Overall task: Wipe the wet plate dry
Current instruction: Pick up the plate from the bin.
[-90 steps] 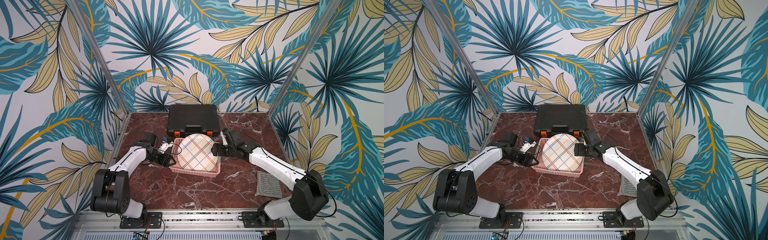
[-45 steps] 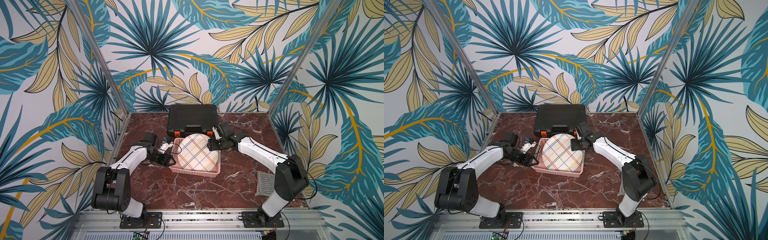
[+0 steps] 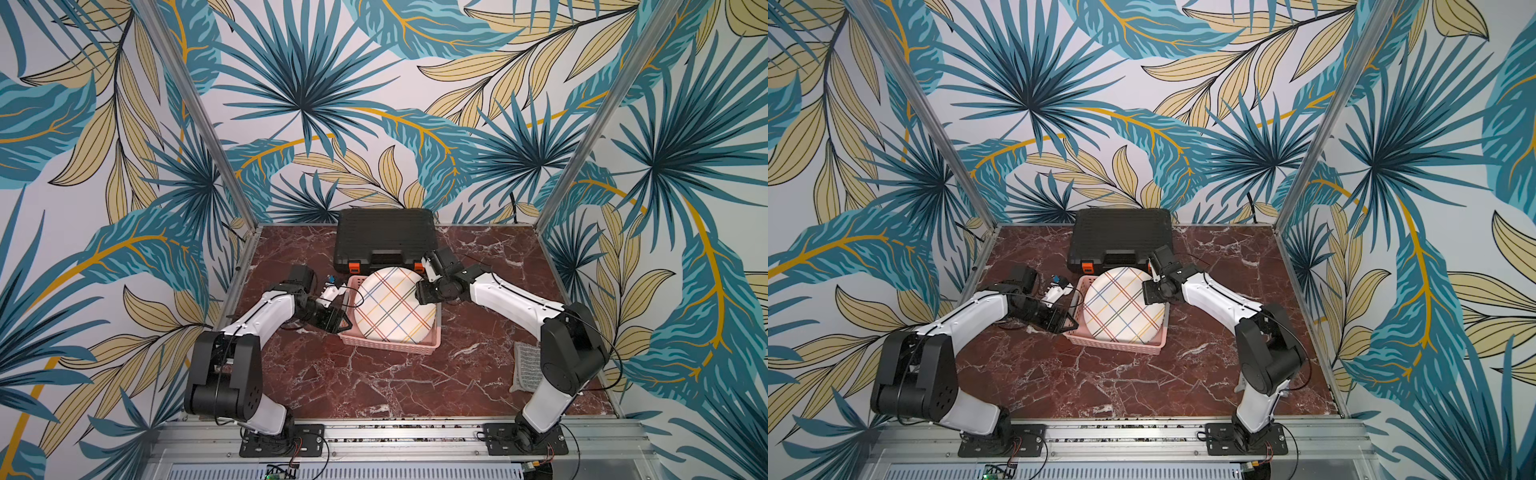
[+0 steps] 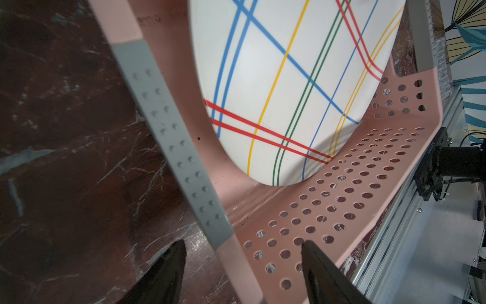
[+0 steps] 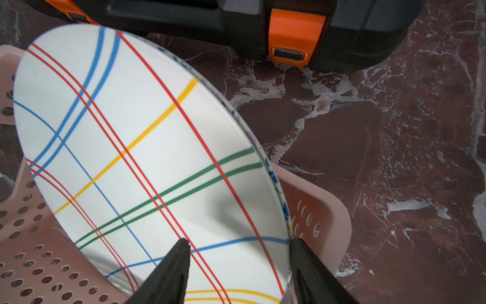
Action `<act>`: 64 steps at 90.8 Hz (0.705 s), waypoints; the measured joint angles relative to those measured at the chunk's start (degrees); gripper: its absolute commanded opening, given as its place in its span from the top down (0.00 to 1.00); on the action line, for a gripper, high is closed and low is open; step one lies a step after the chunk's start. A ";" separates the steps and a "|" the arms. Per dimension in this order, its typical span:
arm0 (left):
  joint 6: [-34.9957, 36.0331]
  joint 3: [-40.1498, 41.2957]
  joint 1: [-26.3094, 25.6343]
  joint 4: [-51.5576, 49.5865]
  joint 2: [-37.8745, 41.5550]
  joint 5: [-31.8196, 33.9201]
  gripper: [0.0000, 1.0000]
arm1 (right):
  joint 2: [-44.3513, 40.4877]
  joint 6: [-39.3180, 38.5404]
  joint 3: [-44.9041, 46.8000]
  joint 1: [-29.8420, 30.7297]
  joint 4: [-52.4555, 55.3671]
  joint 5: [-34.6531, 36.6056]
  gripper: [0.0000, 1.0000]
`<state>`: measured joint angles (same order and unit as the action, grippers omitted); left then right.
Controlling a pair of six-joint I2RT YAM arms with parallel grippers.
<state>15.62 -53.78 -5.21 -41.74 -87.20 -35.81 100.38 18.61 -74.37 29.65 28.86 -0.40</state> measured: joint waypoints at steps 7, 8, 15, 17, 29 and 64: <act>-0.15 0.00 0.00 0.02 -0.35 -0.04 0.29 | 0.00 0.02 0.68 -0.04 -0.98 -0.90 0.38; -0.15 0.00 0.00 0.04 -0.39 -0.04 0.29 | 0.00 0.02 0.79 -0.04 -1.11 -0.98 0.39; -0.48 0.00 0.00 0.07 -0.70 -0.04 0.30 | 0.00 0.00 1.70 -0.04 -2.10 -2.10 0.42; -0.48 0.00 0.00 0.11 -0.72 -0.04 0.31 | 0.00 0.07 1.92 -0.02 -2.19 -2.36 0.42; -0.79 0.00 -0.07 0.22 -1.09 -0.15 0.39 | -0.02 0.24 3.15 -0.04 -3.06 -4.66 0.46; -1.40 0.00 -0.17 0.09 -2.19 0.28 0.49 | -0.11 2.71 6.58 -1.46 -9.16 -13.68 0.57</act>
<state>14.22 -53.78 -5.39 -41.65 -89.38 -35.53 100.27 21.32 -67.79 28.18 19.70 -14.09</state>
